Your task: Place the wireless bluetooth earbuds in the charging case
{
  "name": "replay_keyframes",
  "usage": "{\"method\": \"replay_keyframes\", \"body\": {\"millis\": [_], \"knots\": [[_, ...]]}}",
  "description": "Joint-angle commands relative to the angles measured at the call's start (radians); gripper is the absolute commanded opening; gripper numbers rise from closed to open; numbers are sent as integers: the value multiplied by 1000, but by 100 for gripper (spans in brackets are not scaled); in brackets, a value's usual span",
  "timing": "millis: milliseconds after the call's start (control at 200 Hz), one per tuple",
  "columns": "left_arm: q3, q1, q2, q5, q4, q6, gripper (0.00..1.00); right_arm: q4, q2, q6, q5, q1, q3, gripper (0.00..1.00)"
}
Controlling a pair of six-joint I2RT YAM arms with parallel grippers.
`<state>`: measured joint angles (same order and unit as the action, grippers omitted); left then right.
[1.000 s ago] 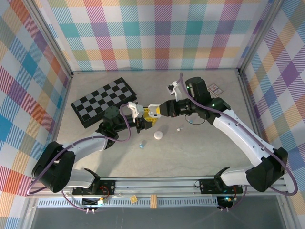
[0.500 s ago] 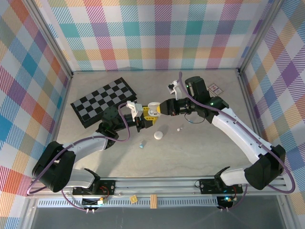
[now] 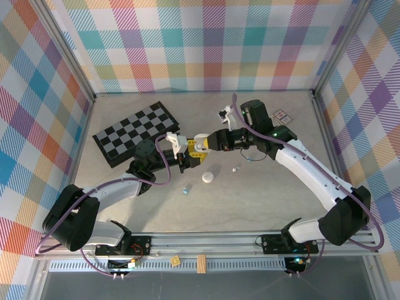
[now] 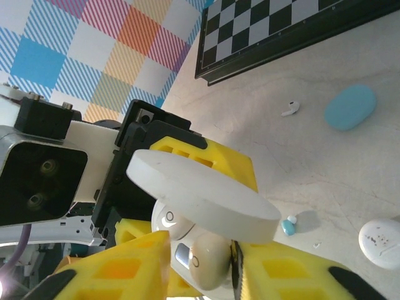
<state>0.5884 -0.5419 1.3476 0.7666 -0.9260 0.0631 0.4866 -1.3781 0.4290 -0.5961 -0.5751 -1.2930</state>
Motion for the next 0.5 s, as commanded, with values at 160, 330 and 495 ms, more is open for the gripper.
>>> {"method": "replay_keyframes", "body": {"millis": [160,330,495], "knots": [[25,-12,-6,25,-77,-14,33,46,8,-20,31,6,-28,38],[21,-12,-10,20,-76,-10,33,73,26,-32,51,9,-43,45],[16,-11,0,21,-96,-9,33,84,50,-44,59,12,-45,48]]}}
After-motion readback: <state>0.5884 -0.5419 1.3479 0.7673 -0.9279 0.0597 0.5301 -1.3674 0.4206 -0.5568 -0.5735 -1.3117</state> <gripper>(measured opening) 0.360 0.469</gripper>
